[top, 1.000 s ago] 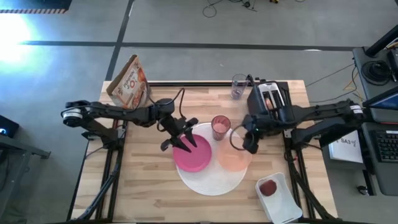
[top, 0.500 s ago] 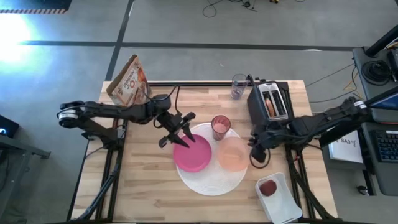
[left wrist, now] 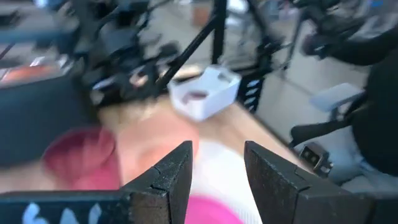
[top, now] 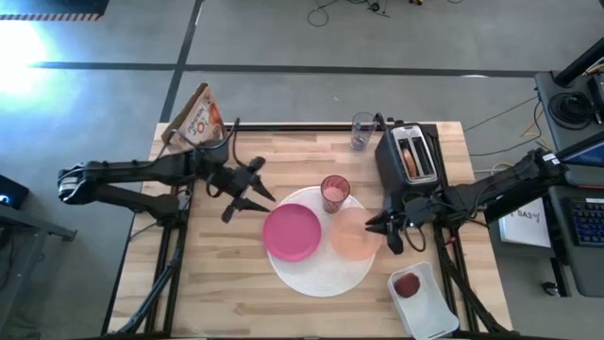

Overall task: Arrange a breakfast setting
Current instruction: Put the toasted bread on the pink plate

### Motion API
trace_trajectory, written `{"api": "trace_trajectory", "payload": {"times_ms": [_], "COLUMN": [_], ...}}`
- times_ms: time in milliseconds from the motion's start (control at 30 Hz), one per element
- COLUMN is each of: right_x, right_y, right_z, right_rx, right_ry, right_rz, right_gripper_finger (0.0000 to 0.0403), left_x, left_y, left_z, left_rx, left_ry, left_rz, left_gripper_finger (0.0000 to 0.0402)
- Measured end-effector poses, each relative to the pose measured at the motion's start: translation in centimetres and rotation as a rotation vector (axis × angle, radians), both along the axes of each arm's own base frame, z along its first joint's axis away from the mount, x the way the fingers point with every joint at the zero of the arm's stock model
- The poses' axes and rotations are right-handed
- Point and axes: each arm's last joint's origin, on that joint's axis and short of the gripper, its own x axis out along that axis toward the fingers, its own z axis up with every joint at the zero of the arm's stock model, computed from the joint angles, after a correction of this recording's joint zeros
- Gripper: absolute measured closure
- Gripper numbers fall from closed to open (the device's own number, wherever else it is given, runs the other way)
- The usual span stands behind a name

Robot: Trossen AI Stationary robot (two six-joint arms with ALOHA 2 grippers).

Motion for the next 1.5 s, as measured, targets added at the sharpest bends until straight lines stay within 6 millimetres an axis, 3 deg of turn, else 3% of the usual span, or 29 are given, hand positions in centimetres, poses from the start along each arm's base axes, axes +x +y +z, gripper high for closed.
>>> {"api": "trace_trajectory", "payload": {"times_ms": [267,600,900,1167,1367,1500], "right_x": [-0.7,-1.4,-1.5,-1.0,0.2,0.5], "right_y": [-0.1,-0.3,-0.4,-0.3,0.1,-0.1], "right_z": [-3.2,-5.6,-5.9,-4.8,-1.1,1.6], "right_rx": [0.028,0.067,0.150,0.250,0.228,0.143], "right_ry": [-0.028,-0.133,-0.111,-0.132,-0.181,-0.067], "right_rz": [0.039,0.036,-0.029,-0.089,-0.062,-0.158], "right_gripper_finger": [0.0334,0.0335,0.0335,0.0335,0.0335,0.0335], "left_x": [-3.7,-4.6,-4.7,-4.7,-4.6,-4.6], "left_y": [0.1,0.1,0.3,0.3,0.3,0.3], "left_z": [0.1,0.4,-0.2,-0.3,-0.3,-0.3], "left_rx": [0.074,0.055,0.112,0.117,0.117,0.117], "left_ry": [0.178,0.183,0.241,0.242,0.242,0.244], "left_rz": [0.423,0.470,0.532,0.530,0.529,0.529], "left_gripper_finger": [0.0271,0.0271,0.0271,0.0271,0.0271,0.0271]}}
